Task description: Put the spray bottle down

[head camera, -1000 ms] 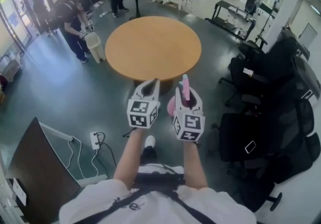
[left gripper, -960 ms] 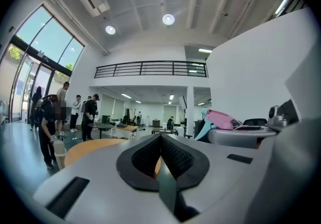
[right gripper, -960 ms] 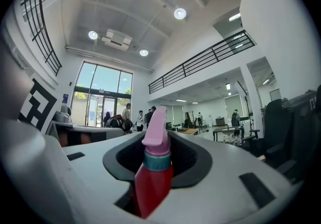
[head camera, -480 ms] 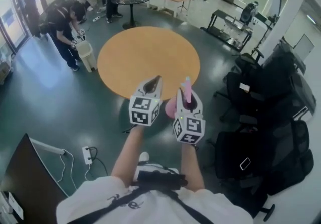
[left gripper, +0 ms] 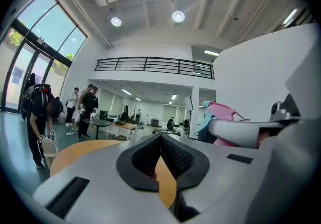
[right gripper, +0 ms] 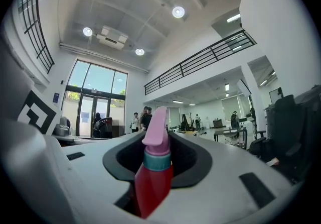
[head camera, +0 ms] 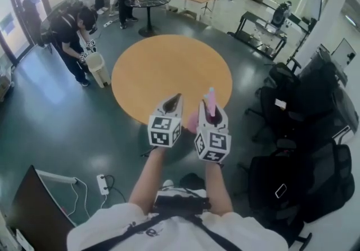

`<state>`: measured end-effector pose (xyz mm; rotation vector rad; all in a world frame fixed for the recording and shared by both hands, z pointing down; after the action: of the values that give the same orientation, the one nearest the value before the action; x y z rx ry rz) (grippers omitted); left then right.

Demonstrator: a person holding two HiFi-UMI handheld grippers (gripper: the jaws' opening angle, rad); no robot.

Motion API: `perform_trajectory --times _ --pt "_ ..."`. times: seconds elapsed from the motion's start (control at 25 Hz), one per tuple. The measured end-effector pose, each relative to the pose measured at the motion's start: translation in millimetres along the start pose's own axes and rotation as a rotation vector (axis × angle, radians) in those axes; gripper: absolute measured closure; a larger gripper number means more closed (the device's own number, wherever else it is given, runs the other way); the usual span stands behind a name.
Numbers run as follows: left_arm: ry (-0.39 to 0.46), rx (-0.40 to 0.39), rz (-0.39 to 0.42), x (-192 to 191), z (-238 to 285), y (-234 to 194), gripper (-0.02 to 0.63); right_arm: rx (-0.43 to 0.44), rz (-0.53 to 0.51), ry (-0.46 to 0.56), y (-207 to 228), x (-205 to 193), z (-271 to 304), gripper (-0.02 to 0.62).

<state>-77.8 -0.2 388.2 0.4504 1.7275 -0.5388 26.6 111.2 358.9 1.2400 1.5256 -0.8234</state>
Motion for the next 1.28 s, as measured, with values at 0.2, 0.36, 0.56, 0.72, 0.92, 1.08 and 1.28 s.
perform_trajectory --times 0.2,0.36,0.56,0.72,0.92,1.08,1.28 --pt "-0.005 0.014 -0.017 -5.1 26.5 -14.6 0.592 0.022 -0.004 -0.022 7.4 -9.0 28.0 0.451" --pt "0.011 -0.007 -0.013 -4.6 63.4 -22.0 0.592 0.044 0.016 -0.017 26.1 -19.5 65.6 0.451" --pt "0.034 0.007 0.025 -2.7 126.2 -33.0 0.592 0.065 0.026 0.01 58.1 -33.4 119.4 0.451" --pt "0.064 0.018 0.064 4.9 181.7 -34.0 0.592 0.022 0.045 0.061 109.8 -27.2 174.3 0.451" --pt "0.012 -0.001 0.133 -23.1 236.1 -15.7 0.592 -0.011 0.107 0.117 167.9 -35.8 203.4 0.451" --pt "-0.01 0.052 0.102 -41.5 256.2 -16.5 0.592 0.019 0.143 0.115 178.6 -50.0 213.8 0.451" --pt "-0.022 0.11 0.093 -55.4 263.9 -23.2 0.592 0.061 0.17 0.046 184.5 -77.6 228.5 0.451"
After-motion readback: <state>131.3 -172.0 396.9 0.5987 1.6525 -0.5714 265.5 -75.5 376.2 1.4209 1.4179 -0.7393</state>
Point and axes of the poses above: the fingertips, and each gripper's own axes: z forward along the fingers, y to its right, x out of its top, the point moved 7 cm from there along -z, backward along the fingers, and after that the axes turned 14 degrees about y, right-handed, at the moved point
